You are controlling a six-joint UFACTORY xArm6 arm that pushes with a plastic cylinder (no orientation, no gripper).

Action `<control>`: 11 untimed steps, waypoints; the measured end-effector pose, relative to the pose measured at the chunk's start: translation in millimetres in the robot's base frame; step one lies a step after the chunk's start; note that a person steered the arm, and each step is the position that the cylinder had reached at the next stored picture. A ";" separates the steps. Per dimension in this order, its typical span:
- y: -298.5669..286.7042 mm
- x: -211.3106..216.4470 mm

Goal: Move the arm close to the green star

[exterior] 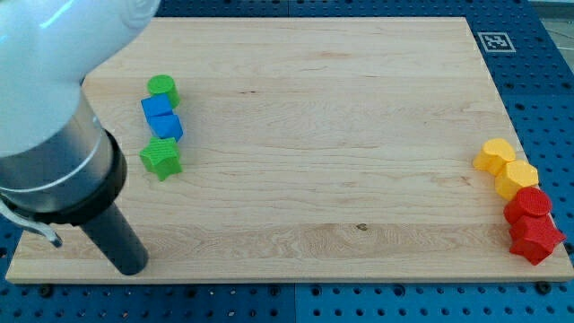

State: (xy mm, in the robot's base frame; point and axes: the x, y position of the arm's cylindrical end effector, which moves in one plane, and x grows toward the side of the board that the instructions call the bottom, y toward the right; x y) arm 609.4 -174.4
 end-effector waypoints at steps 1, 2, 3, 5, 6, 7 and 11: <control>-18.6 -14.1; -31.4 -26.7; -35.2 -51.4; -35.5 -70.8; -38.7 -85.3; -38.7 -89.3; -34.2 -104.6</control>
